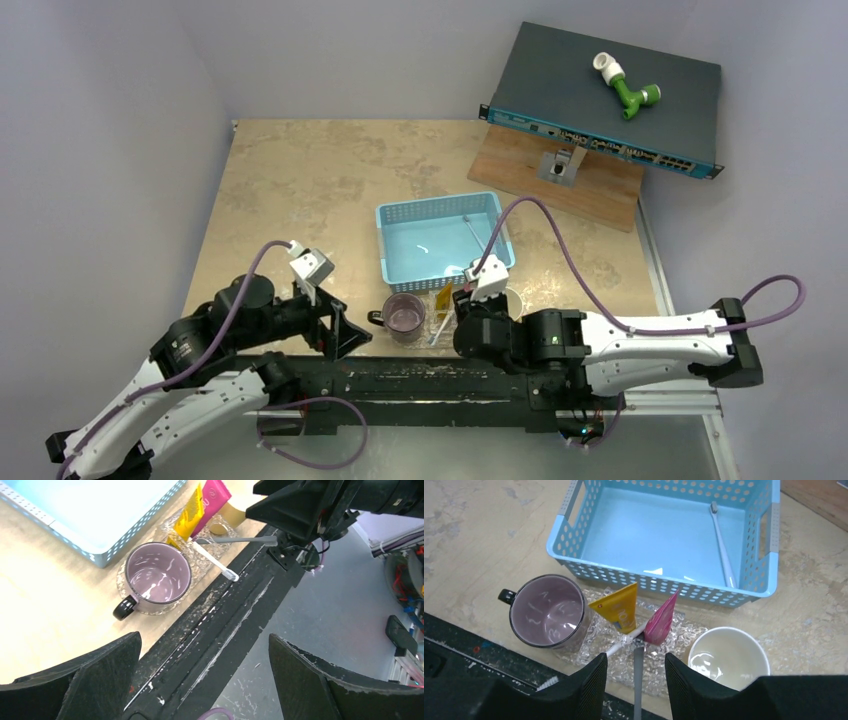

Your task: Prepare toiletry sets of a toothbrush and toothpaste on the tray

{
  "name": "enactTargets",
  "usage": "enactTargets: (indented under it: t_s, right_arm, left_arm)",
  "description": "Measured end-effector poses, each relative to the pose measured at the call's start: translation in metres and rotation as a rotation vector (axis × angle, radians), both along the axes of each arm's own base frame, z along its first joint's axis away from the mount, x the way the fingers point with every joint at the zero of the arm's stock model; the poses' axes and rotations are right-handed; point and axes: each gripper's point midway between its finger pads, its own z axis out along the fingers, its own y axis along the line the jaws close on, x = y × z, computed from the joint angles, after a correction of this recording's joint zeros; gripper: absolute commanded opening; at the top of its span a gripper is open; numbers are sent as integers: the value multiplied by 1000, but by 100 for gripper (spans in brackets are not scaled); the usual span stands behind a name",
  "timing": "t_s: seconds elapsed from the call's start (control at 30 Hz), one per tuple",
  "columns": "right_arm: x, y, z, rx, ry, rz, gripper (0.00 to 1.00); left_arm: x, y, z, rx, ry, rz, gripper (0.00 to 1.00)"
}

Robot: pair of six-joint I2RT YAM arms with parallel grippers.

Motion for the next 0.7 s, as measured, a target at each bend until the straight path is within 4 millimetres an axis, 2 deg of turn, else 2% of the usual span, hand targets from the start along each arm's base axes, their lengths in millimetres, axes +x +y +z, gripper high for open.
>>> enactTargets:
  t_s: [0.1, 0.3, 0.53, 0.7]
  right_arm:
    - [16, -2, 7, -13, -14, -15, 49]
    - [52, -8, 34, -6, -47, -37, 55]
    - [104, -29, 74, 51, -100, -106, 59]
    - [145, -56, 84, 84, -108, -183, 60]
  left_arm:
    - [4, 4, 1, 18, -5, 31, 100]
    - [18, 15, 17, 60, -42, 112, 100]
    - [43, 25, 30, 151, -83, 224, 100]
    - [61, 31, 46, 186, -131, 297, 100]
